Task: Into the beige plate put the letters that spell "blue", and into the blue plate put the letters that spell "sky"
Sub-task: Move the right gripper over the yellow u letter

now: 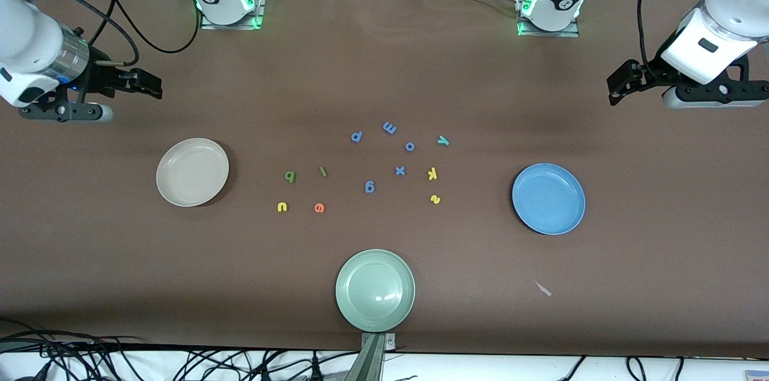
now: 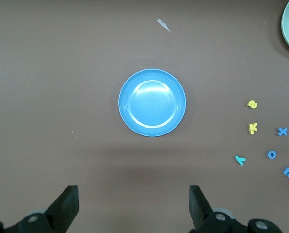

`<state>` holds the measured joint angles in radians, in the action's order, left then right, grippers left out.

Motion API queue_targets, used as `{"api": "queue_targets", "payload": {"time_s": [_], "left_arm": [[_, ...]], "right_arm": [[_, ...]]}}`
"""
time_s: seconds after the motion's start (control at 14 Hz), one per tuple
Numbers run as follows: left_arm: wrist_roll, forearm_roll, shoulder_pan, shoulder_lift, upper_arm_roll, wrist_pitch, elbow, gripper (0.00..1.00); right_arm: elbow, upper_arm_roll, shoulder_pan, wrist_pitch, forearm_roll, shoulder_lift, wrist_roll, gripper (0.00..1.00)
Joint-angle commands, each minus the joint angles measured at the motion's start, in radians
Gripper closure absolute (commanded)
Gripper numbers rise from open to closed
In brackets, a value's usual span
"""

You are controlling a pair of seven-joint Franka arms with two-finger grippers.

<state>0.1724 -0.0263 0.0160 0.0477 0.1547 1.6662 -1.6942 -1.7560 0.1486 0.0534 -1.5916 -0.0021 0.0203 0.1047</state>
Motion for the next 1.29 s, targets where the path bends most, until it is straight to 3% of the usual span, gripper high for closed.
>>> {"api": "queue_targets", "payload": {"time_s": [0.0,0.43,1.21], "left_arm": [[-0.011,0.002,-0.004,-0.015,0.0,-0.002,0.027,0.0],[-0.013,0.0,0.002,-0.017,-0.001,-0.002,0.027,0.0],[-0.013,0.002,0.002,-0.017,-0.001,-0.003,0.027,0.0]], "right_arm": [[0.016,0.012,0.005,-0.001,0.004,0.044,-0.011,0.0],[0.017,0.032,-0.042,-0.132,0.013,0.22,0.007,0.0],[-0.043,0.032,-0.138,-0.448,-0.007,0.383,0.243,0.0]]}}
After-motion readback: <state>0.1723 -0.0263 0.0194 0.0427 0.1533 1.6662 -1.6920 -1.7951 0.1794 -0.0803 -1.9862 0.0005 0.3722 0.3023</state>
